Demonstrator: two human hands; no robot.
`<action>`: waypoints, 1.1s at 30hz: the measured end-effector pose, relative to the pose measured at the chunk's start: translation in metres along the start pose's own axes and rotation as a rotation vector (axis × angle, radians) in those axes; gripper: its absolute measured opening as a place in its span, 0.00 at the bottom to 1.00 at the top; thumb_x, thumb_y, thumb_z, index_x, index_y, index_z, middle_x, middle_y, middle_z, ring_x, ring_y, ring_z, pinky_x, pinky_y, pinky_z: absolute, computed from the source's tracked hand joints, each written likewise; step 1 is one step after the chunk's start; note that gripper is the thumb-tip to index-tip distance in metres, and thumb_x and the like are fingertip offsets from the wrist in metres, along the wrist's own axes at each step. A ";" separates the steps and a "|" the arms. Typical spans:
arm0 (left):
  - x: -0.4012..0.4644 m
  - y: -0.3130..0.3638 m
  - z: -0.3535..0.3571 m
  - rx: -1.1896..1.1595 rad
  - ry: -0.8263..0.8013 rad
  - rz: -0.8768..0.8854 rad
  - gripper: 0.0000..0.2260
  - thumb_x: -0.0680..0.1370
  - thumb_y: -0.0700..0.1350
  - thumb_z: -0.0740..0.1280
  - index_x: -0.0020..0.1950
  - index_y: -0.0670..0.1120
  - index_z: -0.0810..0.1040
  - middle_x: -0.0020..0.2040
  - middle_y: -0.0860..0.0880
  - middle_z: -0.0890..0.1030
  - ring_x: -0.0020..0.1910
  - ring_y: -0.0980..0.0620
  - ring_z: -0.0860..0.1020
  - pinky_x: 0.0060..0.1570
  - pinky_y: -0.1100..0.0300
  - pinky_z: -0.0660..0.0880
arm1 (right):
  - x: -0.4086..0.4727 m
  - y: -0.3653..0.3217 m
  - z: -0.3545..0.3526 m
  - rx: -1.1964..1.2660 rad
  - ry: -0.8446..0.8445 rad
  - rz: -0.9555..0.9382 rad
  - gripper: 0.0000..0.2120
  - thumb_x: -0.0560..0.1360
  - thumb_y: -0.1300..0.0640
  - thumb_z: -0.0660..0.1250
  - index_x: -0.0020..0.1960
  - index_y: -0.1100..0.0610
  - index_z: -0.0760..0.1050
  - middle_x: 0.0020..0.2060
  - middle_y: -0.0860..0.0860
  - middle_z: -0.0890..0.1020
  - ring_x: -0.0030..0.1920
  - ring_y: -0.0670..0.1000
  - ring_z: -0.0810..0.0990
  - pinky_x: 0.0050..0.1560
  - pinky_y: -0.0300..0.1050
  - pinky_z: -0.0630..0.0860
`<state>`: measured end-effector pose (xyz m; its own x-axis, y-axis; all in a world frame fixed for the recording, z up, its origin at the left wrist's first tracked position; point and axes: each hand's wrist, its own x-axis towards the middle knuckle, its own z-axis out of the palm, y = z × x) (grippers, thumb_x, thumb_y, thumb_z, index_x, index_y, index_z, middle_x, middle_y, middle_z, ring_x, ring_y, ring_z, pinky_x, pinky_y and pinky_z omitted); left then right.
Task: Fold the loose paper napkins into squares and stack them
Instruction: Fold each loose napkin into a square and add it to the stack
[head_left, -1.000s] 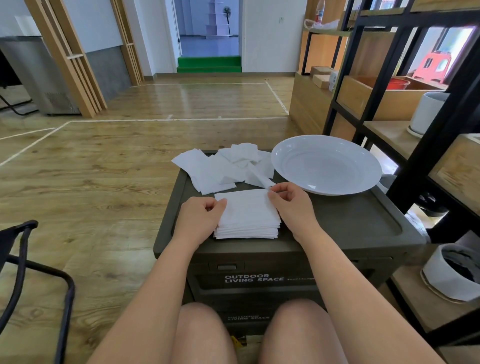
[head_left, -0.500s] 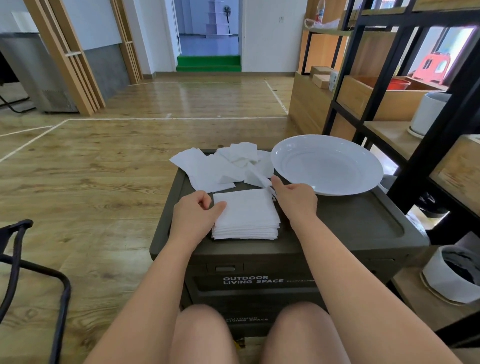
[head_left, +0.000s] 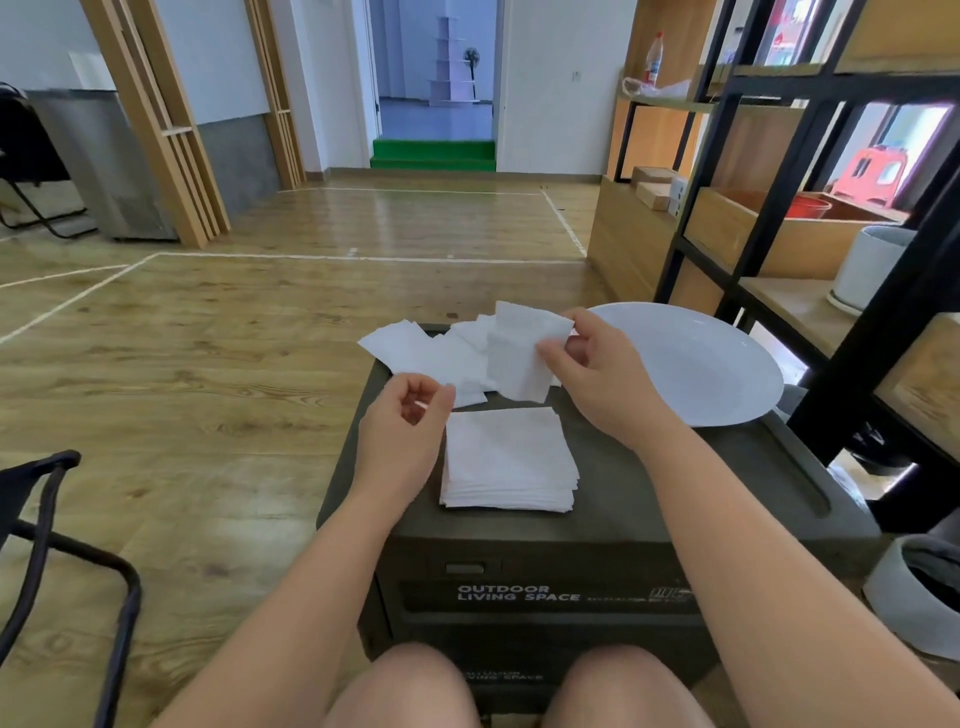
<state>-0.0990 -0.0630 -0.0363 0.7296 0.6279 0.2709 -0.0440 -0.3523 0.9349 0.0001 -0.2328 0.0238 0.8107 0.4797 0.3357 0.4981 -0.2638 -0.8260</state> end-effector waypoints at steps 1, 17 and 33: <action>0.004 0.007 -0.001 -0.044 -0.016 0.010 0.08 0.76 0.55 0.65 0.51 0.53 0.76 0.46 0.58 0.77 0.42 0.63 0.74 0.41 0.65 0.67 | -0.001 -0.001 -0.003 0.087 -0.064 0.001 0.06 0.79 0.56 0.63 0.55 0.54 0.75 0.43 0.54 0.85 0.47 0.51 0.83 0.53 0.47 0.77; 0.012 0.018 0.009 -0.020 -0.074 -0.205 0.09 0.80 0.50 0.60 0.50 0.49 0.78 0.42 0.53 0.80 0.36 0.58 0.76 0.34 0.63 0.70 | -0.019 0.035 0.013 0.155 0.019 0.410 0.14 0.79 0.51 0.62 0.46 0.60 0.79 0.41 0.53 0.81 0.41 0.51 0.77 0.43 0.44 0.75; -0.002 0.003 0.015 0.479 -0.145 -0.073 0.10 0.82 0.46 0.55 0.48 0.45 0.73 0.40 0.48 0.76 0.34 0.54 0.72 0.30 0.61 0.67 | -0.031 0.046 0.029 -0.462 0.090 0.315 0.06 0.77 0.50 0.63 0.43 0.50 0.73 0.37 0.43 0.74 0.35 0.41 0.70 0.33 0.32 0.62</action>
<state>-0.0906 -0.0758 -0.0378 0.8079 0.5718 0.1424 0.3039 -0.6113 0.7307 -0.0111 -0.2352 -0.0380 0.9549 0.2505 0.1592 0.2944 -0.7311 -0.6155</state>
